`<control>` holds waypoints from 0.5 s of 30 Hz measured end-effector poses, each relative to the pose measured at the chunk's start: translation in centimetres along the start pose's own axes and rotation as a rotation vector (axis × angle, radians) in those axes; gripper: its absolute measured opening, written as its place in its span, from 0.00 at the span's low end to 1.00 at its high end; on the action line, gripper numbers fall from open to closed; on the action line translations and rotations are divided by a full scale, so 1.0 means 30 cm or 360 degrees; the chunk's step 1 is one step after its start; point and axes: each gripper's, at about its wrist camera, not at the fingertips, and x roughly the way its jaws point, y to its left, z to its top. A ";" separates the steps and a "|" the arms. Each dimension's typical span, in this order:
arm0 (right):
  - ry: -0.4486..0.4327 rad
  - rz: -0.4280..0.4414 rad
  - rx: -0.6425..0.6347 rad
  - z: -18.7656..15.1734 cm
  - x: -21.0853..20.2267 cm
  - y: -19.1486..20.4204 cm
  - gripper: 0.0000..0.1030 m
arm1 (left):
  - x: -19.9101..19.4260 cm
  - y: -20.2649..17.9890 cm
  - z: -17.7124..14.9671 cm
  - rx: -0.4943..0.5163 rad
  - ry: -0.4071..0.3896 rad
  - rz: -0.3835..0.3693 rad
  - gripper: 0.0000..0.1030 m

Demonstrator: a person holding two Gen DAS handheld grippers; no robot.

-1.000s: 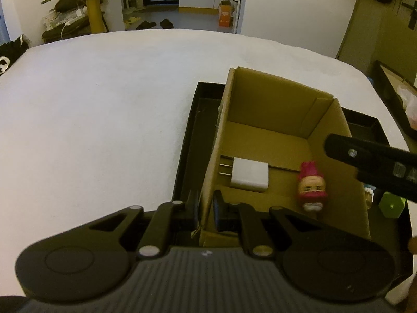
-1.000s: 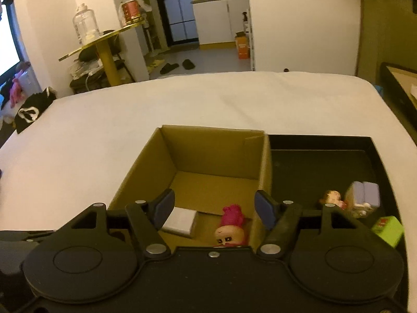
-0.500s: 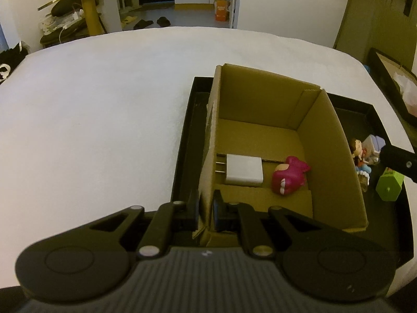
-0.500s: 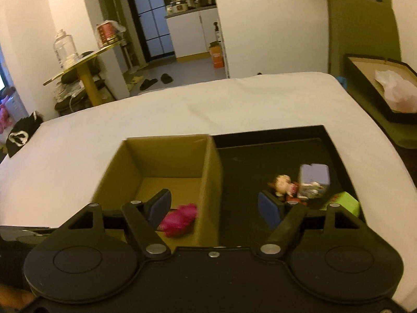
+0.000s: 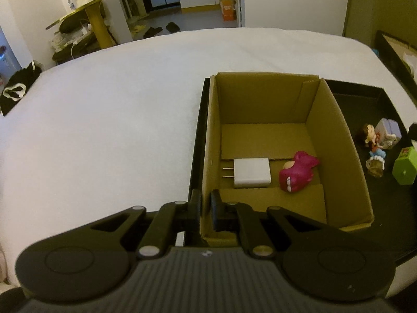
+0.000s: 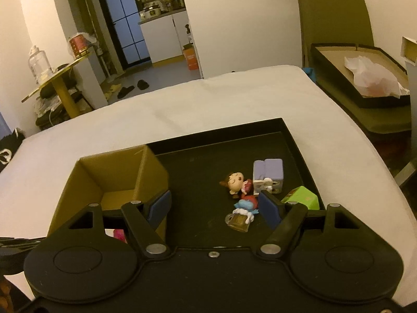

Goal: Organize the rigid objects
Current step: 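Move the right gripper to the green cube and close on it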

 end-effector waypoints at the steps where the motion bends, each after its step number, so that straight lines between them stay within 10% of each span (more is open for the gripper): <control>1: -0.0001 0.0004 0.0012 0.004 0.006 -0.009 0.71 | 0.001 -0.007 0.003 0.0009 0.0002 0.0013 0.07; 15: 0.0008 0.0076 0.0205 -0.011 0.059 -0.136 0.71 | 0.013 -0.049 0.000 0.0081 0.0023 0.0146 0.10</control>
